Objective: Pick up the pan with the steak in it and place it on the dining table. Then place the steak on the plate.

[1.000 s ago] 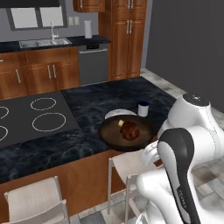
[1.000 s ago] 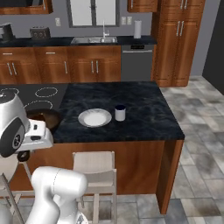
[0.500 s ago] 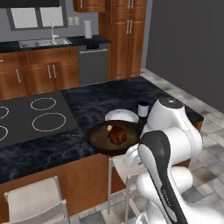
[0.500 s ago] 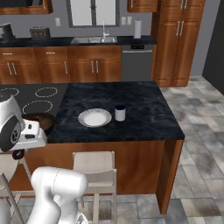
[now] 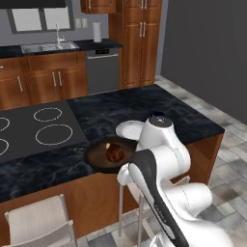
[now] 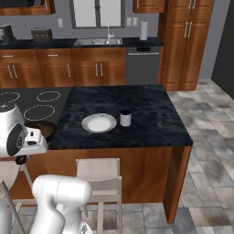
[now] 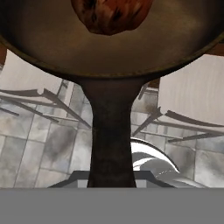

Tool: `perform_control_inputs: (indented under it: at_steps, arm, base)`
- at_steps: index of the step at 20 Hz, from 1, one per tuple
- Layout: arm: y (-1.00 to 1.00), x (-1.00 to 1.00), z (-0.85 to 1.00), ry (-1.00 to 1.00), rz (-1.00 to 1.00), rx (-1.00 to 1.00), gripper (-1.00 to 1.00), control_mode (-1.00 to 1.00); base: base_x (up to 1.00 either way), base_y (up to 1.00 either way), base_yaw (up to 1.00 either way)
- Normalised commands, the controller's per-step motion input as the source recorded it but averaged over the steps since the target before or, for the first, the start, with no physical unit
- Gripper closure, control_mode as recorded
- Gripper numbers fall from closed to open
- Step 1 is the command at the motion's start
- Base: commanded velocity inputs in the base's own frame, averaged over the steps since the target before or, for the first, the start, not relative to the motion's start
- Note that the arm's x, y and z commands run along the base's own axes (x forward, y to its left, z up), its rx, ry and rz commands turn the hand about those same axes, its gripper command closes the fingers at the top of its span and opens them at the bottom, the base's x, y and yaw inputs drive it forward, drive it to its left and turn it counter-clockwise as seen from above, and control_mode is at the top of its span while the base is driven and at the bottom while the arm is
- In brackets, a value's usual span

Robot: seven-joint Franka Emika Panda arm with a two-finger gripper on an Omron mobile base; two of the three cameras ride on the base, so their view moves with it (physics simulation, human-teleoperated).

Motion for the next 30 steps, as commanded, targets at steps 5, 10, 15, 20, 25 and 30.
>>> perform_control_inputs:
  at_steps: [5, 10, 15, 20, 25, 30]
  arm:
    - [0.20, 0.63, -0.35, 0.00, 0.00, 0.00, 1.00, -1.00]
    - [0.16, 0.71, -0.27, 0.00, 0.00, 0.00, 1.00, -1.00]
    - [0.03, 0.58, -0.26, 0.00, 0.01, 0.00, 1.00, -1.00]
    - [0.00, 0.44, -0.24, 0.00, 0.01, 0.00, 1.00, -1.00]
    - [0.00, 0.40, -0.23, 0.00, 0.00, 0.00, 1.00, -1.00]
    - [0.05, 0.30, -0.26, 0.00, 0.00, 0.00, 1.00, -1.00]
  base:
    - [0.00, 0.00, 0.00]
    - [0.00, 0.00, 0.00]
    - [0.00, 0.00, 0.00]
    - [0.00, 0.00, 0.00]
    - [0.00, 0.00, 0.00]
    - [0.00, 0.00, 0.00]
